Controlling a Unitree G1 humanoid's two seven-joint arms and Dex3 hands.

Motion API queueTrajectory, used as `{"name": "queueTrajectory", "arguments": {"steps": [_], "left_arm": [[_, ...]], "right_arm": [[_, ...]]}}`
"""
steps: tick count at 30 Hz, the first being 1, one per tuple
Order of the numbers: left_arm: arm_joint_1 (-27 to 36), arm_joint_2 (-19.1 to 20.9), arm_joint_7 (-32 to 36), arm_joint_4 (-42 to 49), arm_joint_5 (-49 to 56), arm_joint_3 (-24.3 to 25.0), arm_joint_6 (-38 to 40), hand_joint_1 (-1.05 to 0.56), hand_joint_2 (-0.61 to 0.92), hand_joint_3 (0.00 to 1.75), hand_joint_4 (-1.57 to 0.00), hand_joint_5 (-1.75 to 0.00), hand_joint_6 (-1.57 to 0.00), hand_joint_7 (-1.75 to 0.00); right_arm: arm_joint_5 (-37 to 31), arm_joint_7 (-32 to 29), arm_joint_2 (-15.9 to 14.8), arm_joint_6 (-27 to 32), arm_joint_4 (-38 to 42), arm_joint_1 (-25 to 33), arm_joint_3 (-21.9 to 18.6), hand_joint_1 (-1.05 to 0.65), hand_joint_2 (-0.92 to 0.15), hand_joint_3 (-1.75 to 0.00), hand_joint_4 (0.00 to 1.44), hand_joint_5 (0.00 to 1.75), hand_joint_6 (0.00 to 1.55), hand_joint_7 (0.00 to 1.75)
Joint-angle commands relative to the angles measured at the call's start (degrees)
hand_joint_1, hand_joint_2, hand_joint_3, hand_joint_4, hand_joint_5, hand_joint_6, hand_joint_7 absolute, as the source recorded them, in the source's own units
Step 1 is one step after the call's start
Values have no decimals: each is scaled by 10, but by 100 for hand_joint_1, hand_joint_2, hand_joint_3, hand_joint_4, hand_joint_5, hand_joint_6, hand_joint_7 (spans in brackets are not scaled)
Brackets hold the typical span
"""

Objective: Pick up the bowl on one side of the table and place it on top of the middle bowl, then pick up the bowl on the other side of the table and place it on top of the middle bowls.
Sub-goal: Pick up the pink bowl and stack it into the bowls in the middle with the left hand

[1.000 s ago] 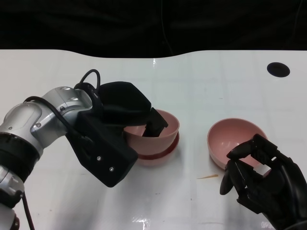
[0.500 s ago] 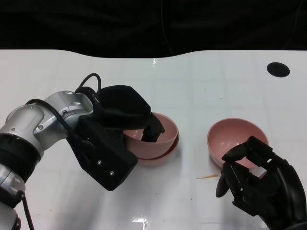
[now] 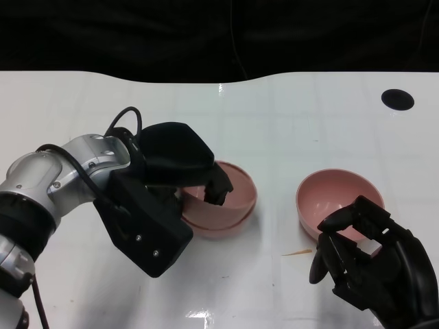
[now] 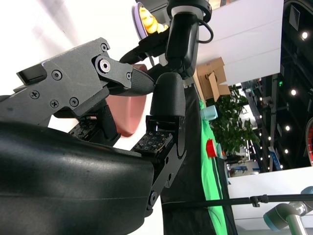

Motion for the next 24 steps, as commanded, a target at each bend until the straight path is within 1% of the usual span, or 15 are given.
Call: {"name": "queueTrajectory", "arguments": {"steps": [1, 3, 9, 15, 24], "left_arm": [[-5, 16, -3, -19, 15, -3, 28, -75, 92, 33, -41, -4, -62, -2], [1, 19, 0, -31, 19, -2, 39, -86, 92, 41, -26, -1, -50, 0], [15, 28, 20, -50, 30, -5, 55, -91, 92, 55, -10, 0, -41, 0], [31, 38, 11, -68, 26, -2, 65, -90, 92, 57, -9, 0, -39, 0], [32, 40, 11, -71, 24, -3, 67, -89, 92, 57, -9, 0, -39, 0]], "right_arm": [[1, -4, -3, -1, -10, 6, -3, -20, -68, -73, 82, 168, 79, 128], [0, -6, -3, 0, -11, 6, -3, -20, -67, -73, 83, 168, 79, 129], [-1, -11, -4, 5, -15, 9, -3, -21, -68, -73, 83, 167, 80, 127], [4, -8, -4, 2, -15, 10, -4, -20, -68, -74, 83, 168, 80, 129], [4, -8, -5, 2, -16, 10, -4, -20, -67, -74, 83, 169, 80, 129]]}}
